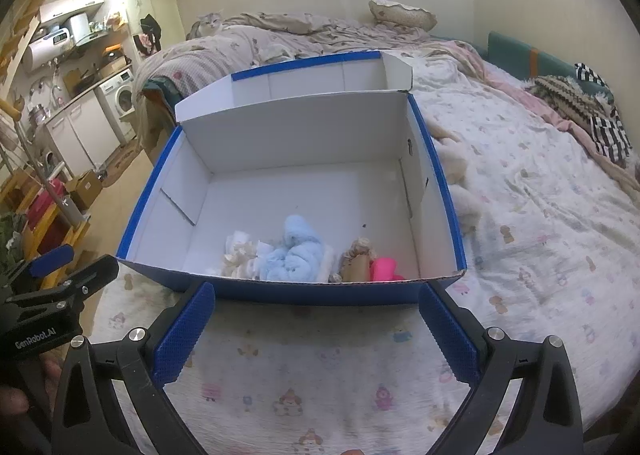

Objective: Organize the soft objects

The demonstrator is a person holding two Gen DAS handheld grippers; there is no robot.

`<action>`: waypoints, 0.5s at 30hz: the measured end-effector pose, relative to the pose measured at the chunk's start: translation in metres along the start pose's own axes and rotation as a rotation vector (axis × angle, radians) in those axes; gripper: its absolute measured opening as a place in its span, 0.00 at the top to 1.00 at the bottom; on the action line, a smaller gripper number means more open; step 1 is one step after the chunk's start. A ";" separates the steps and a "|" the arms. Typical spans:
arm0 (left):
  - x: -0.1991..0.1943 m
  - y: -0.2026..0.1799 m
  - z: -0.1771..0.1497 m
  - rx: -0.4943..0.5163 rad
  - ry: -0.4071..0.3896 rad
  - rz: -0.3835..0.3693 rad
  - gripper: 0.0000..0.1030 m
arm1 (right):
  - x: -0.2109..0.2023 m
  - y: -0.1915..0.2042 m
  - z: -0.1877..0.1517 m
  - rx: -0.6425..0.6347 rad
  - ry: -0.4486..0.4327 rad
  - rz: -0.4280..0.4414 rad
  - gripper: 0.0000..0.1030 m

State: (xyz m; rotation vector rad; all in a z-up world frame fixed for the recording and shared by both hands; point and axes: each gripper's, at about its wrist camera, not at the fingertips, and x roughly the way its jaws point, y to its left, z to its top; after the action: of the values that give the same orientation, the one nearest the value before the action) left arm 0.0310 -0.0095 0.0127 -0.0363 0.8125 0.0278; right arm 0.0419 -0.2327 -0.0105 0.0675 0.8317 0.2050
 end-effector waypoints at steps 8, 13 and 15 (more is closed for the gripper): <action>0.003 0.001 0.000 -0.005 0.015 -0.004 0.07 | 0.000 -0.001 0.001 0.002 -0.002 -0.002 0.00; 0.003 0.001 -0.001 -0.005 0.017 -0.004 0.07 | 0.000 -0.001 0.001 0.004 -0.002 -0.001 0.00; 0.003 0.001 -0.001 -0.005 0.017 -0.004 0.07 | 0.000 -0.001 0.001 0.003 -0.002 -0.001 0.00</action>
State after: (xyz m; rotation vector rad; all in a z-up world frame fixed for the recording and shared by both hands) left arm 0.0324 -0.0084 0.0096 -0.0431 0.8296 0.0253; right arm 0.0429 -0.2334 -0.0102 0.0702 0.8301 0.2029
